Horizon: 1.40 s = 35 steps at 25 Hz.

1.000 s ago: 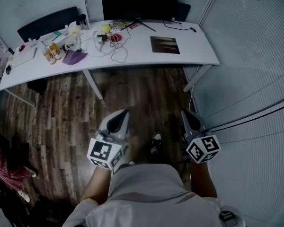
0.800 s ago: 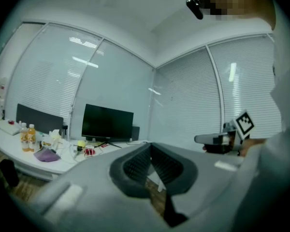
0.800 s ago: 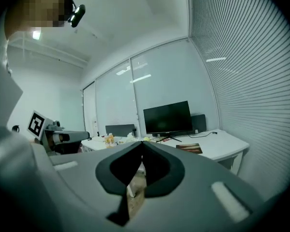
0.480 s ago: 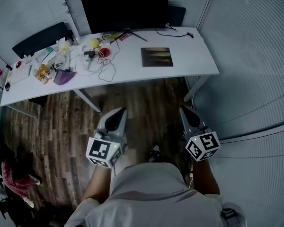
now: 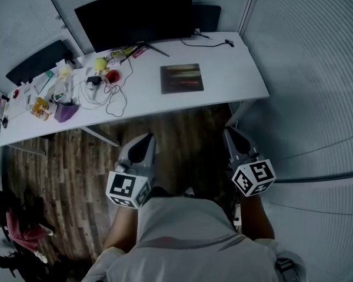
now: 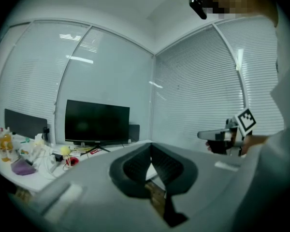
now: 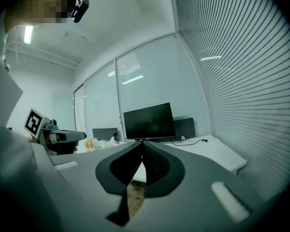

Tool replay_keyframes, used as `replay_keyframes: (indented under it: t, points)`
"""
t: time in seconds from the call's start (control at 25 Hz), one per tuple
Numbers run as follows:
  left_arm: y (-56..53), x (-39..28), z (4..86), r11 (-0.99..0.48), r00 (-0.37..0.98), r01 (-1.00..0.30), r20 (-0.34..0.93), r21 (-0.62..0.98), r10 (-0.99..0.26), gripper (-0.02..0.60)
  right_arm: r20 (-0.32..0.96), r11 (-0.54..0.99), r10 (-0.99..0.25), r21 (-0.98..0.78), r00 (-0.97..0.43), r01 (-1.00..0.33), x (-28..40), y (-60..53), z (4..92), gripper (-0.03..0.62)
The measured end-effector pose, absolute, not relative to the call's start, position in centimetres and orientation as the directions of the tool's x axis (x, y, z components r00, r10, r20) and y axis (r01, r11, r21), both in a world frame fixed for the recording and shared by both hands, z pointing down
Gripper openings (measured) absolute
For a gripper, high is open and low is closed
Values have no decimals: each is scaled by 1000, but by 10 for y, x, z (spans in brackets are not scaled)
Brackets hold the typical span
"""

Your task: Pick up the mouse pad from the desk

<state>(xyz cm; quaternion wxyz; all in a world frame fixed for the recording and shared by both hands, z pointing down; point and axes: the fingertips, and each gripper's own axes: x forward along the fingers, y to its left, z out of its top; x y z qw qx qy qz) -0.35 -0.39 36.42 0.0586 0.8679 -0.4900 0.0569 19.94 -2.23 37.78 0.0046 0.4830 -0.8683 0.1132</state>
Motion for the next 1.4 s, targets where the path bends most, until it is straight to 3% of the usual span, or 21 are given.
replay_keyframes:
  t: [0.28, 0.76, 1.04, 1.4]
  points:
    - [-71, 4, 384, -522, 525, -850, 174, 70, -833, 3, 156, 571, -794, -142, -587, -809, 186, -76, 394, 6]
    - [-256, -45, 395, -525, 529, -848, 194, 76, -826, 3, 185, 460, -857, -141, -480, -876, 155, -252, 387, 8]
    - [-342, -93, 425, -516, 526, -849, 277, 116, -804, 3, 251, 416, -860, -159, -445, -895, 118, -329, 410, 8]
    - [-406, -88, 470, -513, 520, -847, 403, 135, -753, 3, 326, 407, -829, -206, -454, -890, 121, -400, 451, 8]
